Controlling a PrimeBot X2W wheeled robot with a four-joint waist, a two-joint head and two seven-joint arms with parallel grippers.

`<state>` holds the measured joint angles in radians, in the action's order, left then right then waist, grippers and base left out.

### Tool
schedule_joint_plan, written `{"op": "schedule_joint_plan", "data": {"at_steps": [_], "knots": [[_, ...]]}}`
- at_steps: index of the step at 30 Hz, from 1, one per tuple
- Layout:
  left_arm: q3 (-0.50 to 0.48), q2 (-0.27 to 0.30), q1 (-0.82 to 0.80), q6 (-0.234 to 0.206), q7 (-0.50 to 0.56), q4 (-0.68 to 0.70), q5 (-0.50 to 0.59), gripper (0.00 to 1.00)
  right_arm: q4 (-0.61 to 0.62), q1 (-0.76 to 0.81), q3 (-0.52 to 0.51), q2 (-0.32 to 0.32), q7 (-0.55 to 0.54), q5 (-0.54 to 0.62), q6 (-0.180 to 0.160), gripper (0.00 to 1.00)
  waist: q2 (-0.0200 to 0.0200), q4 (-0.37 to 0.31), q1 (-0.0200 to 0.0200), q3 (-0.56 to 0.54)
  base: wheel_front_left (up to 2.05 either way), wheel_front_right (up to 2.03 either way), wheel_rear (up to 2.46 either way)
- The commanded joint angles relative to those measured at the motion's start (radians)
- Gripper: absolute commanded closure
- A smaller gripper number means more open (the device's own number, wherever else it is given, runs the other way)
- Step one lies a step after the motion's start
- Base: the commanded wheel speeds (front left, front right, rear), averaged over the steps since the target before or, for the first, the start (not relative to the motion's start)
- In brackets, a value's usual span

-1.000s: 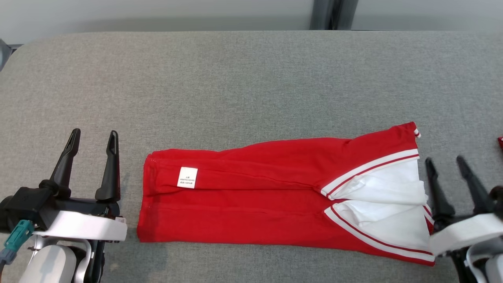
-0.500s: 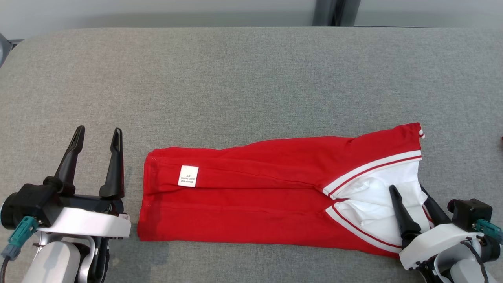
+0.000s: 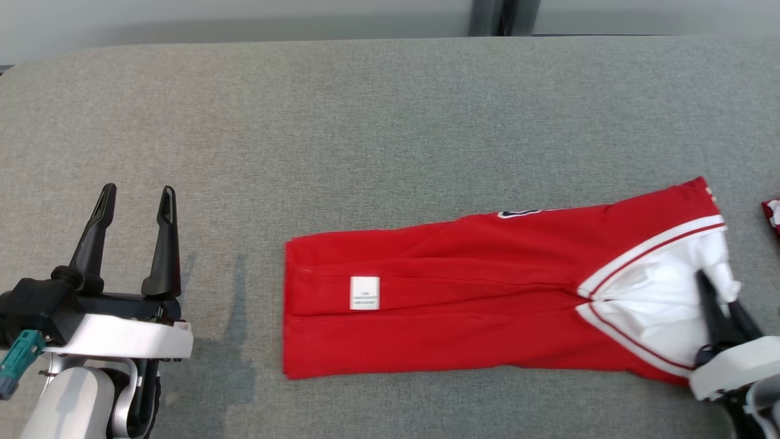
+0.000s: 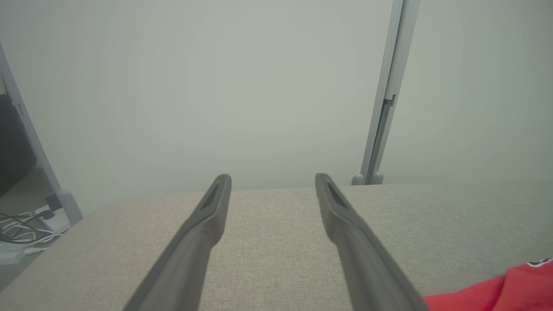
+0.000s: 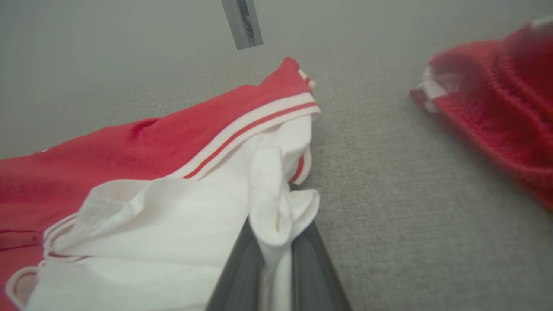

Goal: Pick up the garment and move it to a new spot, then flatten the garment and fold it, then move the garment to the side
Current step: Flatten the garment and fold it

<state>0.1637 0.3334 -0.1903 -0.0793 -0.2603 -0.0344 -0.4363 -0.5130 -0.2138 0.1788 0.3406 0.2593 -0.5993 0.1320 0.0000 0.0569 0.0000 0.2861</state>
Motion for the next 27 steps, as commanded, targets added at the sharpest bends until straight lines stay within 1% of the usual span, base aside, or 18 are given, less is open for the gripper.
{"op": "schedule_joint_plan", "data": {"at_steps": [1,4,7,11,15,17,18,22,25,27], "knots": [[-0.005,0.003,-0.010,0.001,-0.003,0.002,0.005,0.00,0.007,0.007,-0.014,0.015,0.008,0.004,-0.002,1.00,0.0000,-0.004,0.0000,0.000,0.00,0.00,0.00],[-0.008,0.001,-0.013,0.002,-0.003,0.003,0.005,0.00,0.032,0.029,-0.080,0.054,0.007,0.025,-0.002,1.00,0.0000,-0.016,0.0000,-0.001,0.00,0.00,0.00],[-0.012,0.002,-0.014,0.005,-0.003,0.003,0.004,0.00,0.051,0.045,-0.128,0.073,0.008,0.040,-0.002,1.00,0.0000,-0.027,0.0000,-0.001,0.00,0.00,0.00],[-0.015,0.004,-0.014,0.004,-0.003,0.003,0.004,0.00,0.100,0.037,-0.128,0.062,0.007,0.061,-0.001,1.00,0.0000,-0.043,0.0000,-0.002,0.00,0.00,0.00],[-0.011,0.007,-0.020,0.006,-0.003,0.004,0.004,0.00,0.202,0.008,-0.081,0.042,-0.001,0.092,-0.001,1.00,0.0000,-0.051,0.0000,-0.003,0.00,0.00,0.00],[-0.010,0.010,-0.022,0.007,-0.003,0.004,0.003,0.00,0.269,0.001,-0.054,0.021,-0.024,0.107,-0.001,1.00,0.0000,-0.053,0.0000,-0.004,0.00,0.00,0.00],[-0.009,0.012,-0.024,0.007,-0.002,0.004,0.002,0.00,0.347,-0.005,-0.016,-0.004,-0.062,0.134,-0.001,1.00,0.0000,-0.054,0.0000,-0.005,0.00,0.00,0.00],[-0.002,0.013,-0.029,0.008,0.002,0.005,0.002,0.00,0.476,-0.023,0.102,-0.062,-0.154,0.166,-0.001,1.00,0.0000,-0.048,0.0000,-0.007,0.00,0.00,0.00],[0.006,0.008,-0.033,0.008,0.007,0.004,0.001,0.00,0.528,-0.035,0.206,-0.112,-0.201,0.175,-0.001,1.00,0.0000,-0.037,0.0000,-0.006,0.00,0.00,0.00],[0.014,0.004,-0.040,0.009,0.008,0.002,0.001,0.00,0.532,-0.046,0.264,-0.151,-0.215,0.165,-0.001,1.00,0.0000,-0.027,0.0000,-0.008,0.00,0.00,0.00]]}}
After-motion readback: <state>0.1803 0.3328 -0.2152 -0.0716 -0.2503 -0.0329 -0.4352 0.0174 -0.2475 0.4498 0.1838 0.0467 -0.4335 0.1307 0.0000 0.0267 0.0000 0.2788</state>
